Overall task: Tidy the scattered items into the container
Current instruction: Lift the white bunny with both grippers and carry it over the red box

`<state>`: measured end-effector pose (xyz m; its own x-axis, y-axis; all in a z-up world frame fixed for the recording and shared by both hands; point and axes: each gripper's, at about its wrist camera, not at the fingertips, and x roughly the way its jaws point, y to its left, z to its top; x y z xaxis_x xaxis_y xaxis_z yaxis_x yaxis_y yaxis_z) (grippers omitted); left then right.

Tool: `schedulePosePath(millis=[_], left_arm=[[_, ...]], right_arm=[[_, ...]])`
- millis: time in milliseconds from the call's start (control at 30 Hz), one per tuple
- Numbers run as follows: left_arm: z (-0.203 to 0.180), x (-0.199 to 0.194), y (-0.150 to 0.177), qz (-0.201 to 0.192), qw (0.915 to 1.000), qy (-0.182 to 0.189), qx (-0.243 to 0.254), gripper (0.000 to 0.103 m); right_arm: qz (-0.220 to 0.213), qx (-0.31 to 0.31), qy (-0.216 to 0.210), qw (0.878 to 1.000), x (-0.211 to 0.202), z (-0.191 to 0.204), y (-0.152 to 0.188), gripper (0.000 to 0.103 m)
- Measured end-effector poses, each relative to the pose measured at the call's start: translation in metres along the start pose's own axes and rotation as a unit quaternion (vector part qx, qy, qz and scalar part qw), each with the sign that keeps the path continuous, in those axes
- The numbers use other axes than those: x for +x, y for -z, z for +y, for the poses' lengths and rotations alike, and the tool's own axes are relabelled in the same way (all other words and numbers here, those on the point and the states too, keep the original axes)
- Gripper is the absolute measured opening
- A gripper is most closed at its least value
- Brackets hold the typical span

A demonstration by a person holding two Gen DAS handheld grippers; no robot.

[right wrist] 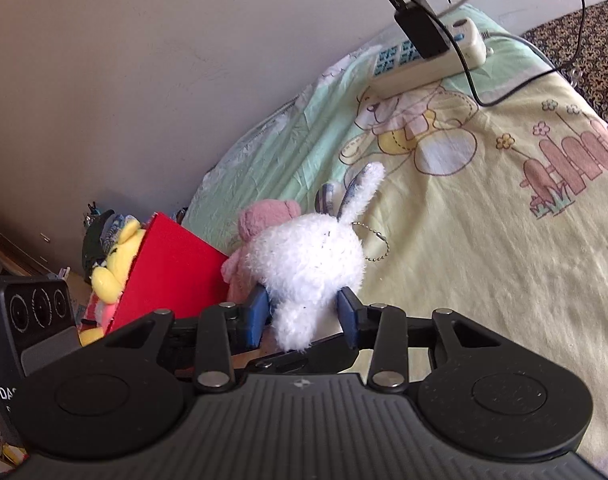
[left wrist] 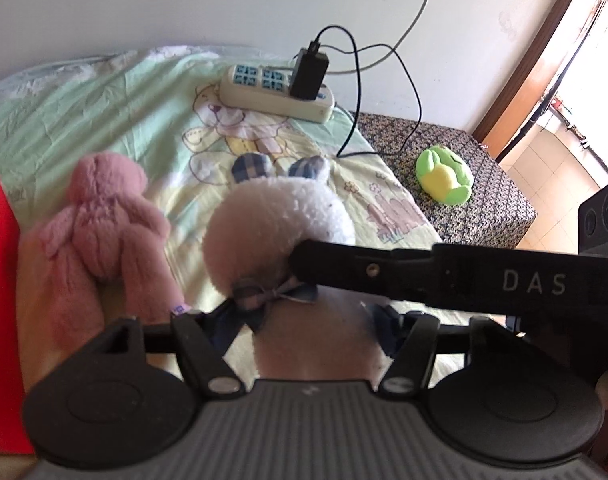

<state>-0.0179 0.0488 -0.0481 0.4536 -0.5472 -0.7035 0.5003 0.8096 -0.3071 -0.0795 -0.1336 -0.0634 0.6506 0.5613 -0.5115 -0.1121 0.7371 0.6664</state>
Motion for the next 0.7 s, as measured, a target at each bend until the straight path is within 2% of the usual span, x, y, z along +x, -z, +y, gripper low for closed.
schedulePosePath(millis=[233,433,567,700], left_arm=[[0.002,-0.045,-0.006,-0.059,0.9979,-0.018,0.017,0.063],[0.013,-0.093,-0.018,-0.122,0.9909,-0.034,0.045,0.063],[0.036,-0.135,-0.02,-0.157,0.985,-0.045,0.055,0.063],[0.076,-0.18,-0.014,-0.176,0.9813,-0.065,0.045,0.063]], right_arm=[[-0.05,-0.049,-0.024,0.997,-0.008,0.043,-0.001,0.041],[-0.094,-0.074,-0.056,0.991,-0.01,0.085,-0.01,0.041],[-0.113,-0.084,-0.081,0.987,-0.001,0.123,-0.012,0.041],[-0.108,-0.086,-0.11,0.984,0.024,0.165,-0.005,0.041]])
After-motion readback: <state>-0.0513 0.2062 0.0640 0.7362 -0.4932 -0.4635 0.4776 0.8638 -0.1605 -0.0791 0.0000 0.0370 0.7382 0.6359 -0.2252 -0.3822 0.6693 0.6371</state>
